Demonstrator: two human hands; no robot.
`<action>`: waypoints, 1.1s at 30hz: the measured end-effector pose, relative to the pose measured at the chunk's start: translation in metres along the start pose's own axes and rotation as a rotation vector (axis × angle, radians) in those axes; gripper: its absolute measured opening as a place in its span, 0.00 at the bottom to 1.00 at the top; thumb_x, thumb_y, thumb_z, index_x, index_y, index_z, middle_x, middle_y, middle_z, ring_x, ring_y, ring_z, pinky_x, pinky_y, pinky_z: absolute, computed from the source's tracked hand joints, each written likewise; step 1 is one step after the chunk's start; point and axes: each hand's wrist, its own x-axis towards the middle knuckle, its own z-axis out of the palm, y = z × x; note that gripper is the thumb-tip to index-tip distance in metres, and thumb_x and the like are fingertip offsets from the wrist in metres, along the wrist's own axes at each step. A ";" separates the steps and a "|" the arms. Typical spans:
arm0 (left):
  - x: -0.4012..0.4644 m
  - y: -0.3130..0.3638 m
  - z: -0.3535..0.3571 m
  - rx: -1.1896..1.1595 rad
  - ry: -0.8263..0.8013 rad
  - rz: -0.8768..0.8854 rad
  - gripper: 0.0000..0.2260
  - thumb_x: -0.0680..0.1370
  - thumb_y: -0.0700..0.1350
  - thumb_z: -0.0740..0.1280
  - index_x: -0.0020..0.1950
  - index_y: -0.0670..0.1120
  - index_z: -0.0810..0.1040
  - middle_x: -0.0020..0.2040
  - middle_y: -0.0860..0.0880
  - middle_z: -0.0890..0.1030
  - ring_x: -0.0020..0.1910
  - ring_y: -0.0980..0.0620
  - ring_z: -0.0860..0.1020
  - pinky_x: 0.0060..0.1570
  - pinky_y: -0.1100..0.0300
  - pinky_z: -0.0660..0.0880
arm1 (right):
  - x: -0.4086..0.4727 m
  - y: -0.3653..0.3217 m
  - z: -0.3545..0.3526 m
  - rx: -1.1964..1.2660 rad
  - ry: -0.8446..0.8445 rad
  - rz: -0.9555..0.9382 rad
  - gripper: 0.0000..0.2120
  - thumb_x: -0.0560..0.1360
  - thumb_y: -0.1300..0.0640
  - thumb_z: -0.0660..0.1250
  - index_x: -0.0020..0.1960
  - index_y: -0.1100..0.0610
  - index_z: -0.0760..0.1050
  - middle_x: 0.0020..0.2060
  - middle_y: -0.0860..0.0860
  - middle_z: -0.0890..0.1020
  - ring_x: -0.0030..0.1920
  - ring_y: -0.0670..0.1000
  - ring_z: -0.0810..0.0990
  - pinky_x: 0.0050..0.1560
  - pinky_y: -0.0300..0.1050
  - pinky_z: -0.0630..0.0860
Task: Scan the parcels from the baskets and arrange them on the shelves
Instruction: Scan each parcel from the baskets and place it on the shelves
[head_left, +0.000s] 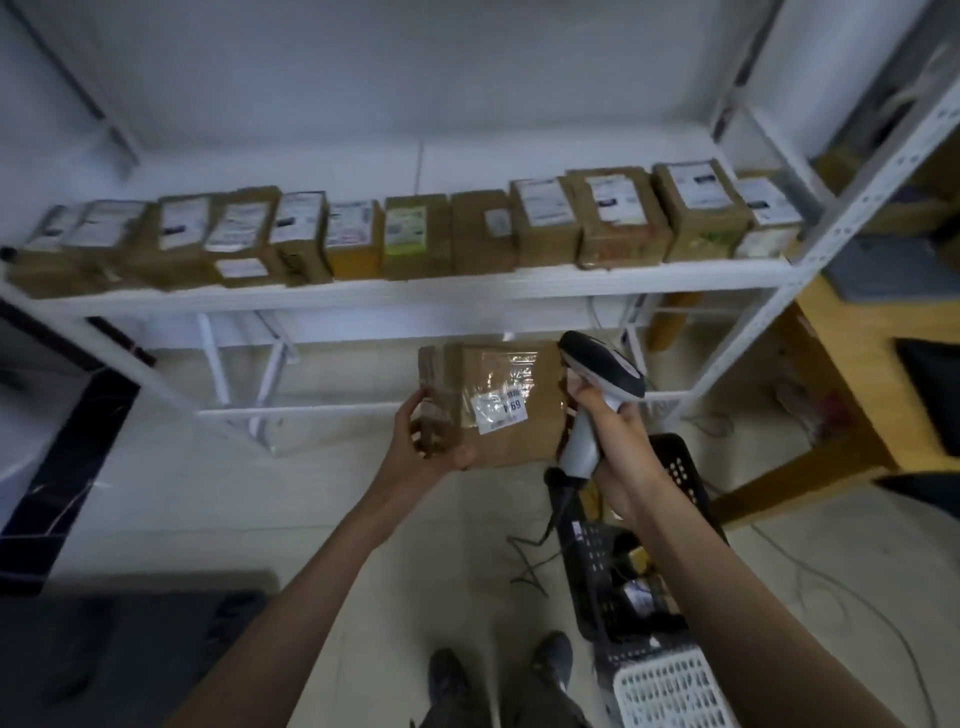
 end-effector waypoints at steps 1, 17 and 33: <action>-0.009 -0.003 -0.012 0.003 0.007 0.013 0.45 0.68 0.44 0.81 0.76 0.61 0.59 0.64 0.54 0.73 0.58 0.59 0.76 0.47 0.66 0.79 | -0.005 0.003 0.010 0.022 -0.023 0.016 0.17 0.78 0.55 0.71 0.64 0.54 0.72 0.57 0.58 0.84 0.58 0.58 0.84 0.64 0.61 0.78; -0.080 0.016 -0.077 0.052 0.004 0.092 0.45 0.63 0.77 0.69 0.77 0.67 0.61 0.73 0.56 0.71 0.65 0.51 0.76 0.64 0.46 0.76 | -0.058 0.037 0.055 -0.049 -0.204 -0.095 0.08 0.80 0.56 0.69 0.59 0.53 0.78 0.51 0.56 0.87 0.52 0.55 0.86 0.57 0.61 0.81; -0.058 0.071 -0.009 -0.327 0.072 0.002 0.23 0.73 0.64 0.68 0.64 0.54 0.79 0.57 0.51 0.85 0.60 0.50 0.80 0.56 0.55 0.74 | -0.044 -0.017 0.024 -0.092 -0.269 -0.341 0.12 0.78 0.58 0.71 0.59 0.46 0.81 0.54 0.47 0.87 0.55 0.48 0.85 0.49 0.40 0.82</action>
